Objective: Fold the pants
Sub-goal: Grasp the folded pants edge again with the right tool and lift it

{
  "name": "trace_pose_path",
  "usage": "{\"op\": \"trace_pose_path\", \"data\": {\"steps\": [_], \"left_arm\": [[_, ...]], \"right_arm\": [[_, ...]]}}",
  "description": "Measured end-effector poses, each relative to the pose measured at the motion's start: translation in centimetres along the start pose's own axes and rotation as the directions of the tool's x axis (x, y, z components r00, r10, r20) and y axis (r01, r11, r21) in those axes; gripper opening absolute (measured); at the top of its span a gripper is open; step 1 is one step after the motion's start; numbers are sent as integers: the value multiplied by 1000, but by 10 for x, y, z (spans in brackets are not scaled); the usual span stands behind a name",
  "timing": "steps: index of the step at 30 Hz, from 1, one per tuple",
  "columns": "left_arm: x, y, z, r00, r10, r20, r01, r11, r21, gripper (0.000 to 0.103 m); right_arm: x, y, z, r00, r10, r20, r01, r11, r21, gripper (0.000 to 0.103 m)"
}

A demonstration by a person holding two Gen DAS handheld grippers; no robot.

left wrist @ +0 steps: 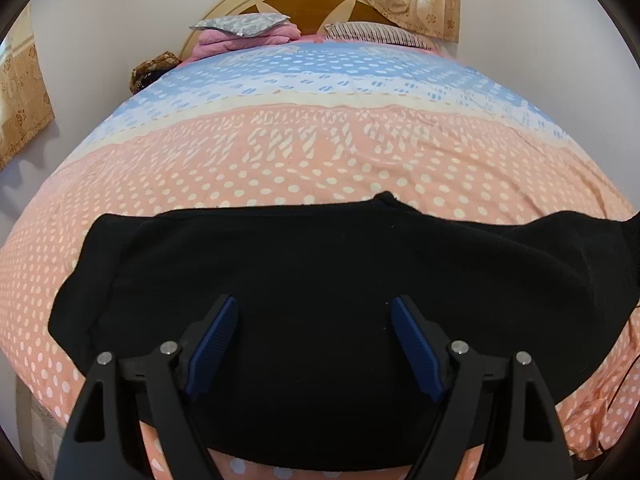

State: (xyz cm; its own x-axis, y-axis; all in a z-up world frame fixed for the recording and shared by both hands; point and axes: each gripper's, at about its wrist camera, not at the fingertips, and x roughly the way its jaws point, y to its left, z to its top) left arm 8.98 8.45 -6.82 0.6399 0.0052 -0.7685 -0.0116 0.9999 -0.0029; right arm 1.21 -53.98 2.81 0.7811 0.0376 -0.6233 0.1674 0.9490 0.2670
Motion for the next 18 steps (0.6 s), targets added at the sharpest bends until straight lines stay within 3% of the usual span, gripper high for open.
{"op": "trace_pose_path", "data": {"steps": [6,10,15,18], "left_arm": [[-1,0,0,1000,-23,11,23,1000,8,82],[-4,2,-2,999,-32,26,32,999,14,82],[-1,14,-4,1000,-20,22,21,1000,-4,82],[2,21,-5,999,-28,20,29,999,-28,82]], "right_arm": [[-8,114,-26,979,200,-52,-206,961,-185,13],[16,184,-67,936,309,-169,-345,898,-273,13],[62,247,-131,914,275,-297,-380,836,-397,13],[75,259,-154,925,232,-302,-355,814,-461,18]]}}
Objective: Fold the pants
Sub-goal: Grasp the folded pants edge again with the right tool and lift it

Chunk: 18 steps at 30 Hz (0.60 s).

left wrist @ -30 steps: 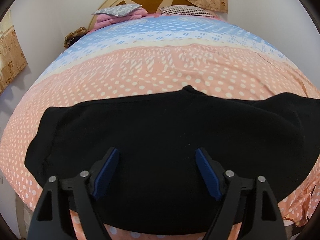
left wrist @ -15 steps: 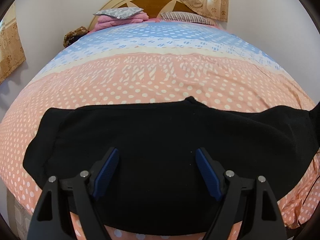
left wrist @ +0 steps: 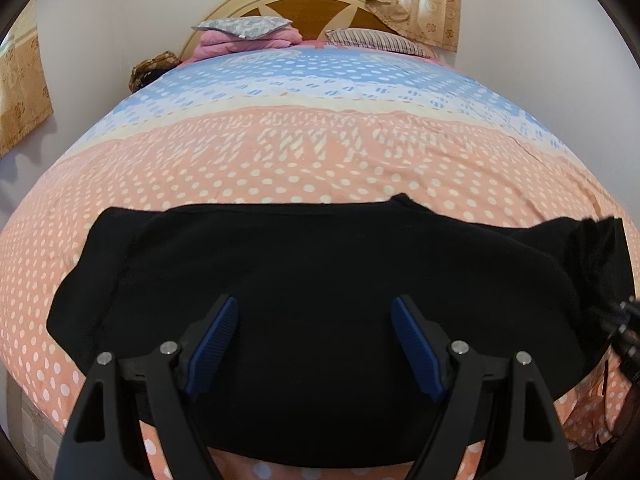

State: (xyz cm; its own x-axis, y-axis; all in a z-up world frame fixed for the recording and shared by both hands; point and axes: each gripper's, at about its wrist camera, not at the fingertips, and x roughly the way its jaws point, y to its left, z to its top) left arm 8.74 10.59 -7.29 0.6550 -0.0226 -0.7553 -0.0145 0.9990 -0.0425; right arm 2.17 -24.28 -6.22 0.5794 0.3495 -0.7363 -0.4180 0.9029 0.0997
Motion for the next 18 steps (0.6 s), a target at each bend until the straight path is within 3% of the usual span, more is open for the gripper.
{"op": "trace_pose_path", "data": {"steps": [1,2,3,5,7,10,11,12,15,18], "left_arm": [[1,1,0,1000,-2,-1,2,1000,-3,82],[2,2,0,1000,-5,-1,5,1000,-2,82],[3,2,-1,1000,-6,-1,6,1000,0,82],[4,2,-1,1000,-7,0,7,1000,6,82],[5,2,-2,1000,-11,2,10,1000,9,82],[4,3,-2,1000,-20,18,20,1000,11,82],[3,3,-2,999,-27,24,27,1000,13,82],[2,3,-1,999,-34,31,33,999,16,82],[0,3,-2,998,-40,42,38,999,32,82],[0,6,-2,999,-28,47,27,999,42,82]], "right_arm": [[4,-2,-2,1000,-7,2,7,1000,1,21],[3,-3,-4,1000,17,8,-17,1000,12,34],[2,-5,-4,998,66,14,-66,997,29,55],[0,-3,-1,988,153,-2,-153,986,60,69],[-5,0,0,979,203,-28,-201,977,72,69],[-24,-7,15,927,369,65,-375,917,138,69],[-32,-11,22,916,384,114,-398,904,156,66],[-35,-16,30,916,373,147,-394,904,164,52],[-19,-28,43,939,310,149,-334,924,186,20],[18,-39,45,946,308,99,-323,912,253,15]]}}
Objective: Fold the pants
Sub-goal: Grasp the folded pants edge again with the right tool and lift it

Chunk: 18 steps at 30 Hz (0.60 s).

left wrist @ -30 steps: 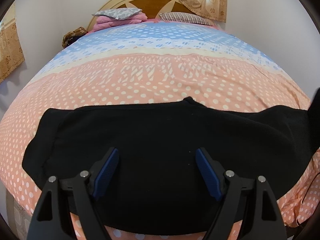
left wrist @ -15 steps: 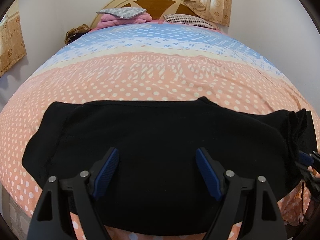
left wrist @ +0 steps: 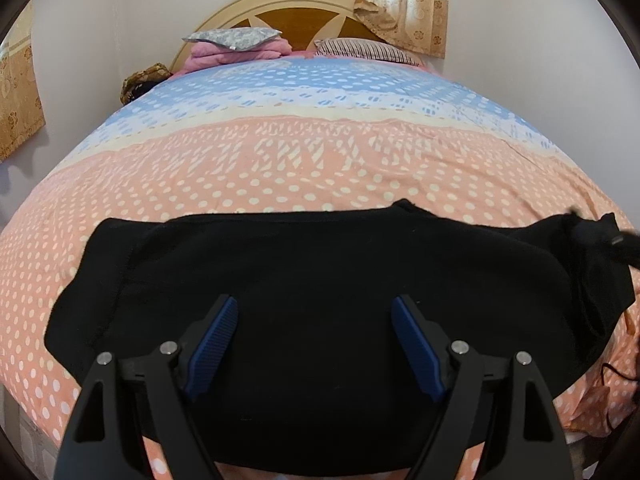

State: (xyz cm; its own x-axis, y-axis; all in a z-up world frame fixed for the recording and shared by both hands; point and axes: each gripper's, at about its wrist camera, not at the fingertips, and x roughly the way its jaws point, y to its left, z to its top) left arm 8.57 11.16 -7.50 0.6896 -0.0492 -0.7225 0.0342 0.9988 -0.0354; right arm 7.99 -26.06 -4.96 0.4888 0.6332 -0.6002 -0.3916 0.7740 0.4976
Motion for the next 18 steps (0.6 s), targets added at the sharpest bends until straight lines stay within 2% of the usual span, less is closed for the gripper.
{"op": "trace_pose_path", "data": {"steps": [3,4,5,7,9,10,12,14,18], "left_arm": [[2,5,-1,1000,-4,-8,4,1000,-1,82],[3,7,-2,1000,-1,-11,1,1000,0,82],[3,9,-3,1000,5,-11,-5,1000,5,82],[3,13,-6,1000,6,-13,-6,1000,6,82],[5,17,-11,1000,-7,-16,7,1000,-6,82],[4,17,-13,1000,-9,-11,9,1000,-5,82],[3,15,-15,1000,-5,1,5,1000,11,83],[4,15,-15,1000,-3,0,3,1000,19,83],[3,19,-16,1000,-16,0,16,1000,10,83]], "right_arm": [[47,-10,-8,995,8,-98,-5,999,32,12],[57,-11,-12,996,17,-88,-13,999,45,12],[57,-11,-11,997,16,-76,-13,999,40,12],[61,-6,-4,993,10,-118,-6,1000,31,13],[57,1,7,991,36,-128,-33,999,26,14],[53,8,16,992,45,-114,-48,999,-17,14],[54,24,26,994,-5,-108,-9,992,-126,14],[65,39,31,987,-105,-123,68,960,-272,14],[90,53,18,957,-198,-211,80,881,-466,14]]}}
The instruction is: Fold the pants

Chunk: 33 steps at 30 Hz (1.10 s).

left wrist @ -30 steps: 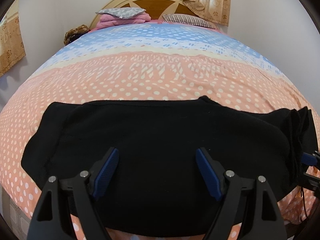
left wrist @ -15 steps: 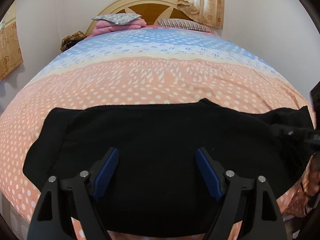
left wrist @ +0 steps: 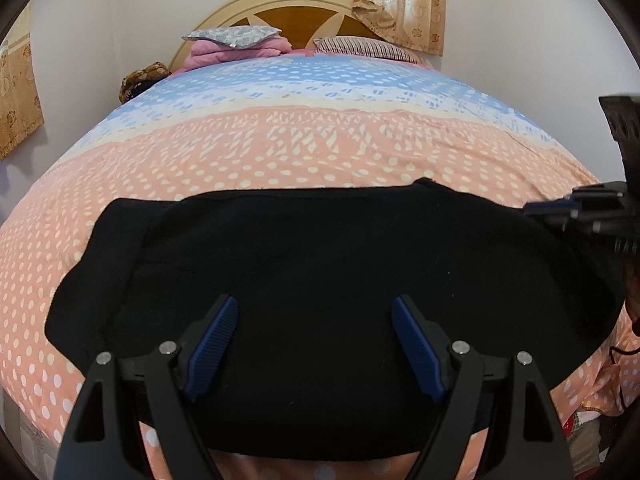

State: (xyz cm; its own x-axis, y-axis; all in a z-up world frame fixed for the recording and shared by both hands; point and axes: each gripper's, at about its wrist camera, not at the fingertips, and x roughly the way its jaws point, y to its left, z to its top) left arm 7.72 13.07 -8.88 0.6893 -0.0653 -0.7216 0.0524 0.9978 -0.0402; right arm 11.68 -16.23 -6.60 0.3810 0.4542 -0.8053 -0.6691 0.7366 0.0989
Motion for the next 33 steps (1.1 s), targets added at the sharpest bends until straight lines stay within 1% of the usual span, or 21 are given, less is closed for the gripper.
{"op": "trace_pose_path", "data": {"steps": [2,7,10,13,15,17,18,20,22,23,24,25,28,29,30,32,33], "left_arm": [[0,0,0,1000,-2,1,2,1000,0,84],[1,0,0,1000,0,1,0,1000,6,86],[0,2,0,1000,-2,1,2,1000,9,86],[0,2,0,1000,2,0,-2,1000,6,86],[0,3,0,1000,5,-1,-5,1000,3,86],[0,3,0,1000,6,-2,-6,1000,4,86],[0,4,0,1000,6,-2,-6,1000,4,86],[0,5,0,1000,4,-2,-4,1000,0,86],[0,5,0,1000,5,-2,-5,1000,0,86],[0,6,0,1000,6,-2,-6,1000,0,86],[0,6,0,1000,6,-3,-6,1000,-1,86],[0,7,0,1000,7,-3,-7,1000,-1,86],[0,8,0,1000,7,-1,-7,1000,-8,86],[0,9,-1,1000,7,0,-7,1000,-8,86],[0,9,-1,1000,7,2,-7,1000,-8,86],[1,8,-1,1000,9,3,-9,1000,-7,86],[1,8,-1,1000,10,3,-10,1000,-7,86]], "right_arm": [[2,8,-2,1000,-22,-18,20,996,-87,14],[5,11,7,994,-53,-98,34,982,-186,15],[7,15,7,988,-62,-139,21,960,-279,15],[13,20,13,983,-86,-161,21,930,-367,16],[17,22,14,980,-95,-173,21,921,-389,23],[19,23,15,978,-101,-183,16,909,-417,27],[20,24,15,977,-102,-187,13,905,-426,31],[21,19,17,974,-98,-207,-1,902,-431,37],[22,15,18,969,-64,-239,-43,907,-418,37],[22,14,18,967,-59,-249,-56,901,-431,37],[22,14,18,964,-62,-258,-61,895,-441,37],[22,12,19,962,-59,-266,-65,899,-434,35],[19,13,18,965,-72,-252,-42,907,-419,20],[16,10,18,969,-76,-236,-23,920,-392,13],[13,8,17,972,-70,-226,-18,930,-366,10],[6,-2,15,981,-60,-187,6,961,-277,8],[4,-5,13,984,-63,-169,20,969,-246,7]]}}
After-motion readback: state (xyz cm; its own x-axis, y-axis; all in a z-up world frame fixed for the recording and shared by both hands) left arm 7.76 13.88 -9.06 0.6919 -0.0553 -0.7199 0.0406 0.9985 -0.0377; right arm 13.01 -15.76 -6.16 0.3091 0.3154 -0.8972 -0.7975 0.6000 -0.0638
